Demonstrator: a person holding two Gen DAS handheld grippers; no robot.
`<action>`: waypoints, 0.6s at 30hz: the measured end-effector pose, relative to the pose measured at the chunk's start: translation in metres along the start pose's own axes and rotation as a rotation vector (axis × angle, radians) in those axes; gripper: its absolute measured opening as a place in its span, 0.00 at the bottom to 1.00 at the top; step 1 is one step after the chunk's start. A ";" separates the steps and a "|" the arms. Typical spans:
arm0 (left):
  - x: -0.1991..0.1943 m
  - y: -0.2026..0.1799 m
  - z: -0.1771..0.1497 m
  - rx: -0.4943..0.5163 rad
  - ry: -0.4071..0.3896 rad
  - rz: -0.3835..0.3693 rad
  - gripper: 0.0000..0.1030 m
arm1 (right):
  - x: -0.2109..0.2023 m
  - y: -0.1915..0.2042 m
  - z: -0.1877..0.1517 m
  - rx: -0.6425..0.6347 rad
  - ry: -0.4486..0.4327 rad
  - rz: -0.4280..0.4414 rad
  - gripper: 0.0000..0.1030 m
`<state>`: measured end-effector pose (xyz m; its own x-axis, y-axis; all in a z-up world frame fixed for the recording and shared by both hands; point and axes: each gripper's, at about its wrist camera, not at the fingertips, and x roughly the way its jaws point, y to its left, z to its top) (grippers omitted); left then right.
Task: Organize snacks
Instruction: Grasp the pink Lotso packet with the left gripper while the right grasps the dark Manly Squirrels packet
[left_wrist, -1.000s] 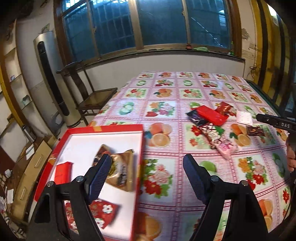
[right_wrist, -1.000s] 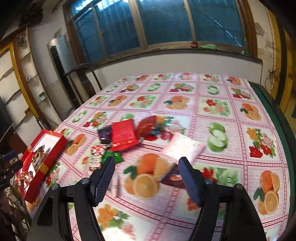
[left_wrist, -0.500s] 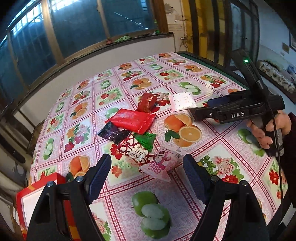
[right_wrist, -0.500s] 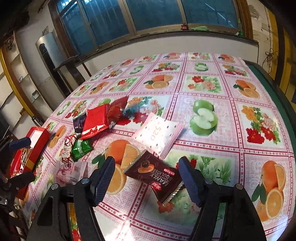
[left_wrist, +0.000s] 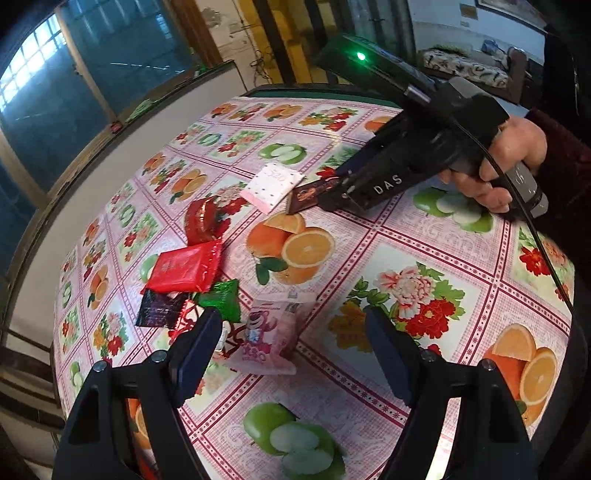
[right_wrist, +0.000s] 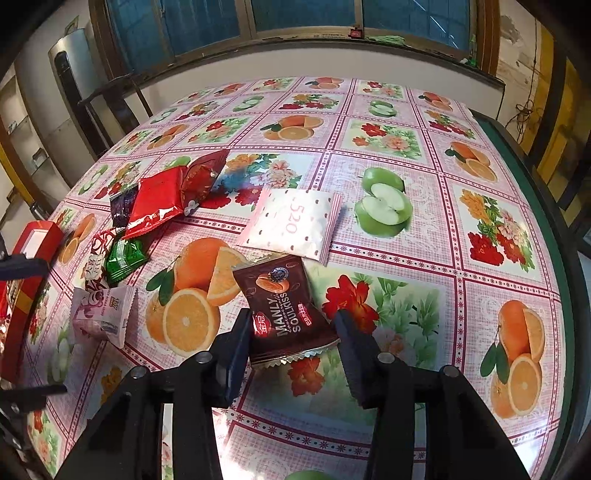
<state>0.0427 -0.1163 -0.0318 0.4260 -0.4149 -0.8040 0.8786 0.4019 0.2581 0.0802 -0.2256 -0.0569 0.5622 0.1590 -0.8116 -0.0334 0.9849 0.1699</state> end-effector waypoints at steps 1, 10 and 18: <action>0.004 0.000 0.001 0.003 0.014 -0.015 0.77 | -0.001 -0.001 0.000 0.012 0.001 0.008 0.46; 0.037 0.016 -0.005 -0.002 0.092 -0.088 0.68 | -0.014 -0.028 0.002 0.213 -0.009 0.143 0.47; 0.052 0.028 -0.007 -0.051 0.098 -0.182 0.44 | -0.029 -0.040 0.005 0.285 -0.054 0.216 0.47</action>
<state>0.0878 -0.1209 -0.0705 0.2360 -0.4042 -0.8837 0.9259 0.3695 0.0783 0.0693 -0.2704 -0.0374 0.6102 0.3503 -0.7106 0.0709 0.8692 0.4894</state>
